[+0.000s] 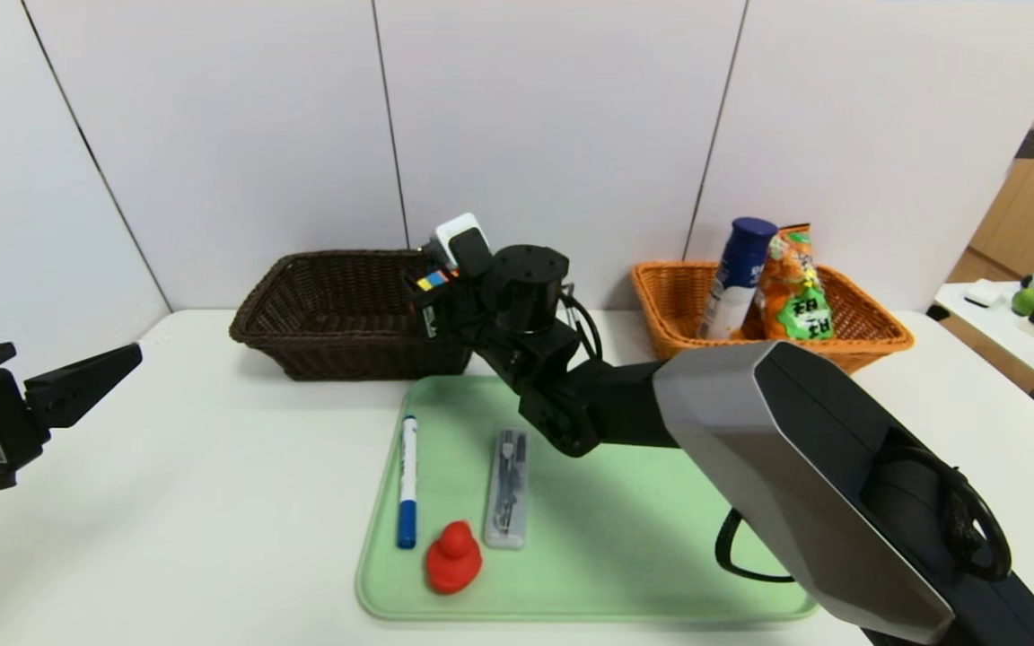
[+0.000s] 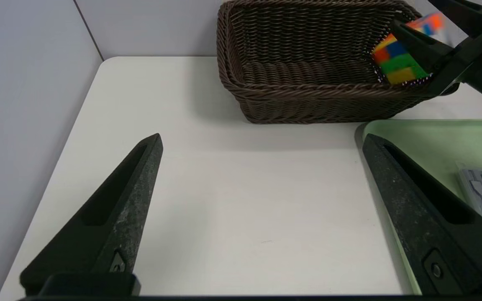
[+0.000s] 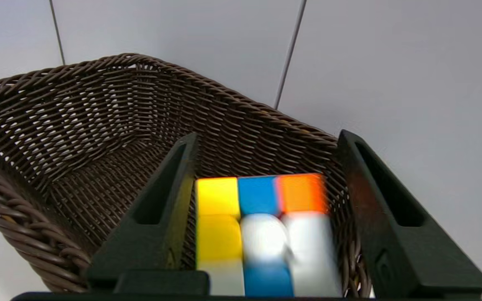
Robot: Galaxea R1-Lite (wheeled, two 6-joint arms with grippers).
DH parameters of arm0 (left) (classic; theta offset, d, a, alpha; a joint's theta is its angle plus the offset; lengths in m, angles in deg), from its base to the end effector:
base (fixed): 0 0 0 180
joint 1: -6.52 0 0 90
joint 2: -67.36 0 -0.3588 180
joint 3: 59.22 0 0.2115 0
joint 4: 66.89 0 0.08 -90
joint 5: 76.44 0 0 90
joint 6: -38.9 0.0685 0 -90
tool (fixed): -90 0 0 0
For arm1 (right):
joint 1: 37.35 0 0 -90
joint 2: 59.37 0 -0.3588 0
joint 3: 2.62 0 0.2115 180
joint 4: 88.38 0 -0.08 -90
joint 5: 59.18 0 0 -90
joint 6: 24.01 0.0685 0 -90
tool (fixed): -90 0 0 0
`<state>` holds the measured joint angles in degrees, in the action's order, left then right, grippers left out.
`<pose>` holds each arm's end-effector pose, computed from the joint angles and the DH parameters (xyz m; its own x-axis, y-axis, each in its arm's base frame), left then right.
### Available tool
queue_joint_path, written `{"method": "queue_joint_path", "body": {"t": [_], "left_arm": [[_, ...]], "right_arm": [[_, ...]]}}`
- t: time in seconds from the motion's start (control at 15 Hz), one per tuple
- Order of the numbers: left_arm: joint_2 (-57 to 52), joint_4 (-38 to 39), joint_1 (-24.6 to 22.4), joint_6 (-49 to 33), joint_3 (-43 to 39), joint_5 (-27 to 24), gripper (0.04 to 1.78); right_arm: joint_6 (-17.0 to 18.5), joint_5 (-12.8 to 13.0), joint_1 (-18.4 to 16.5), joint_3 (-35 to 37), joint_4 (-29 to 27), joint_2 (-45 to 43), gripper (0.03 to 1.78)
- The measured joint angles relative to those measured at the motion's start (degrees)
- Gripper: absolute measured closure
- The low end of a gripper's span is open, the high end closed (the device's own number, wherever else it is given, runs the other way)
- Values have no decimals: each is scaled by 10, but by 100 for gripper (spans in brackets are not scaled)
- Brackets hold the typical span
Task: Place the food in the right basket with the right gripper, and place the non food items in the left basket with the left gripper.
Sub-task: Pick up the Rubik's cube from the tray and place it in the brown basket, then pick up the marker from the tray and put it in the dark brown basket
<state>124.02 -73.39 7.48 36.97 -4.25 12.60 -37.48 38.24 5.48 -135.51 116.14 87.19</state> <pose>0.1611 -0.0038 0.2724 0.9892 -0.0333 -0.1424 0.0285 0.9990 -0.0357 0.4829 0.4355 0.1756 0.8020 0.5674 0.1867 -0.5330 0.8209 -0.2051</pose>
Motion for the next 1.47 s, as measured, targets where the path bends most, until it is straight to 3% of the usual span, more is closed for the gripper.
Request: {"method": "queue_joint_path", "body": {"t": [0.53,0.73,1.0,1.13,1.27,1.47], "left_arm": [[1,4,0,0,-1,0,13],[3,11,0,0,1,0,13],[15,42,0,-14,3,0,13],[27,58,0,-22,3,-2,13],[43,90,0,-25,3,-13,13],[74,123,1,-27,3,-16,13]], "right_arm": [[-4,1,-16,0,0,-23,29],[-15,22,-44,2,-23,-84,23],[-51,51,-131,7,-105,-213,18],[-59,47,-188,31,-147,-294,16],[-45,40,-248,103,-178,-377,15],[-5,37,-324,268,-192,-494,13]]}}
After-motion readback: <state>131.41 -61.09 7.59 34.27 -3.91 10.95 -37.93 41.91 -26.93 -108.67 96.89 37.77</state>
